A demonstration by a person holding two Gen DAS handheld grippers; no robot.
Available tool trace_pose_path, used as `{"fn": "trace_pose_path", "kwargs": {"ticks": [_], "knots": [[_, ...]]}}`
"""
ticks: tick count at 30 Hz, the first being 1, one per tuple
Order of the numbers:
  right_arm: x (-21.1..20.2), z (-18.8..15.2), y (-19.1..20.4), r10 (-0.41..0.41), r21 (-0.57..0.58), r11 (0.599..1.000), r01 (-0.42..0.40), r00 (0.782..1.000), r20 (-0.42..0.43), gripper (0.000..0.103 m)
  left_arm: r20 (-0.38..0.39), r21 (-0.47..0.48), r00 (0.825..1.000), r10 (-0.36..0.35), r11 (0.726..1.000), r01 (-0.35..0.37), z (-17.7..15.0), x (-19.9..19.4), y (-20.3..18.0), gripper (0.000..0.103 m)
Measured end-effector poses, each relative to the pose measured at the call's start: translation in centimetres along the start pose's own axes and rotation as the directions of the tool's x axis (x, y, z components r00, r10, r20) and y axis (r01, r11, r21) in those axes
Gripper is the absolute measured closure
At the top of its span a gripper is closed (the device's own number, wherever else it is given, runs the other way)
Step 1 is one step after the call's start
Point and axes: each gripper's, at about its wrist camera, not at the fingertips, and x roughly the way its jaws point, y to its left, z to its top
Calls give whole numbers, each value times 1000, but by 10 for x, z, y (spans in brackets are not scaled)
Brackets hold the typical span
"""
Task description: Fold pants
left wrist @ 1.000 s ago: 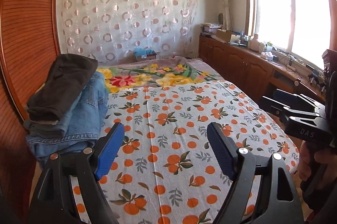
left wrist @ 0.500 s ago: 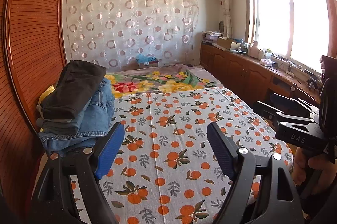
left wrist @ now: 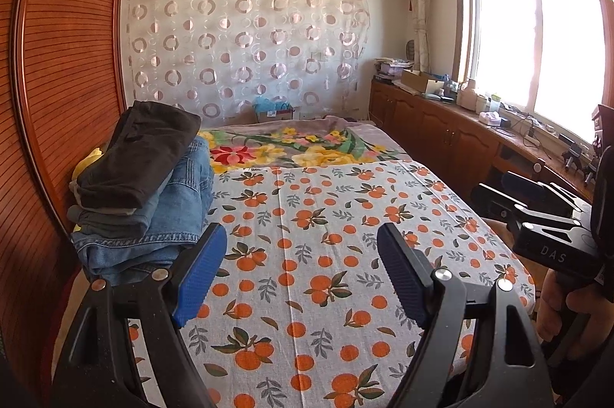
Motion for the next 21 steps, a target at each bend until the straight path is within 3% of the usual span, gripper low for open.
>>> {"fn": "trace_pose_path", "kwargs": {"ticks": [21], "knots": [[7, -2, -2, 1, -5, 1000, -1, 1000, 2, 24, -9, -22, 999, 48, 999, -48, -1, 4, 2, 22]]}}
